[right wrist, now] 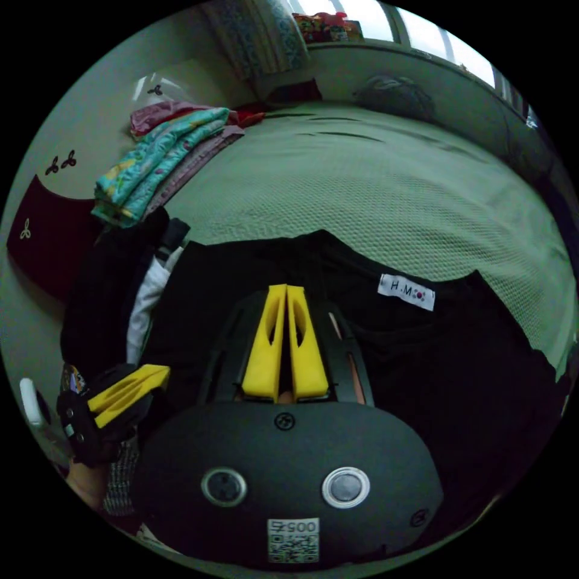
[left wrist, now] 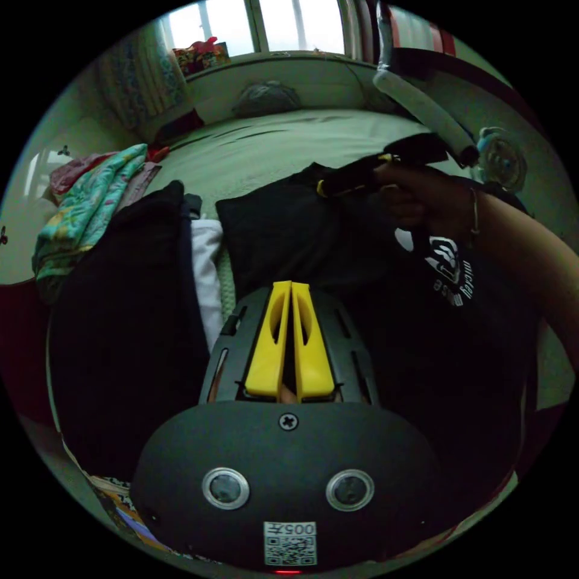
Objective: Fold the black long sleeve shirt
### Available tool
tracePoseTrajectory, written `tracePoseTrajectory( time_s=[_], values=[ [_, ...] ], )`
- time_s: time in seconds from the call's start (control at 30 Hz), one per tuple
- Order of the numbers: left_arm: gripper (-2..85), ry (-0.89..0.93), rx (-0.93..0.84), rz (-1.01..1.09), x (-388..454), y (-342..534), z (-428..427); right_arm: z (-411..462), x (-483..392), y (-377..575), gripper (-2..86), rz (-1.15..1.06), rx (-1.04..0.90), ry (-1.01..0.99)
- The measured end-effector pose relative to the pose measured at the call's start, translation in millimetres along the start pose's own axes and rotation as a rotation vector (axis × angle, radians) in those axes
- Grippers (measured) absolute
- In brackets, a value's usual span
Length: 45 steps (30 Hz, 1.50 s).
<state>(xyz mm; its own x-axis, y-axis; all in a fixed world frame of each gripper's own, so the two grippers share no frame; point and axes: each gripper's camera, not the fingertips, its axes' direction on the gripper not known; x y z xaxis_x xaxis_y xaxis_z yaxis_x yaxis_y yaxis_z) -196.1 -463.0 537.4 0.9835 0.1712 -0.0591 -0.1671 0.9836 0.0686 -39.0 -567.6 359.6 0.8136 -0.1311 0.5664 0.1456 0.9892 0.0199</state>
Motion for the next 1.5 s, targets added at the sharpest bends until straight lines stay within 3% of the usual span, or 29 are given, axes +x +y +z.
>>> tracePoseTrajectory(
  time_s=[0.13,0.4,0.67,0.87,1.07,1.2,1.33,1.5],
  values=[
    [-0.2,-0.027,-0.019,0.005,21.0,10.9,-3.7,-37.3,-2.9,29.9,0.7,-0.116,0.036,0.154],
    [-0.4,0.066,-0.029,0.035,95.3,38.5,-19.6,-118.5,37.5,142.3,3.6,-0.125,-0.007,0.2],
    [-0.5,0.182,-0.05,0.102,202.7,40.9,-24.0,-181.0,84.9,267.9,1.5,0.018,-0.06,0.279],
    [-0.5,0.282,-0.028,0.158,283.8,29.5,-14.4,-205.2,109.1,311.9,-0.8,0.152,-0.056,0.343],
    [-0.6,0.314,-0.008,0.192,341.0,14.8,2.8,-225.8,121.0,309.9,-0.9,0.121,-0.106,0.33],
    [-0.5,0.265,0.007,0.217,367.7,4.7,15.9,-279.8,151.2,289.0,-0.3,0.127,0.033,0.353],
    [-0.6,0.314,0.013,0.2,382.3,4.7,21.1,-330.4,220.6,241.0,3.5,0.226,0.118,0.431],
    [-0.6,0.365,0.037,0.178,396.9,8.4,23.2,-337.4,300.1,191.3,5.3,0.393,0.047,0.451]
  ],
)
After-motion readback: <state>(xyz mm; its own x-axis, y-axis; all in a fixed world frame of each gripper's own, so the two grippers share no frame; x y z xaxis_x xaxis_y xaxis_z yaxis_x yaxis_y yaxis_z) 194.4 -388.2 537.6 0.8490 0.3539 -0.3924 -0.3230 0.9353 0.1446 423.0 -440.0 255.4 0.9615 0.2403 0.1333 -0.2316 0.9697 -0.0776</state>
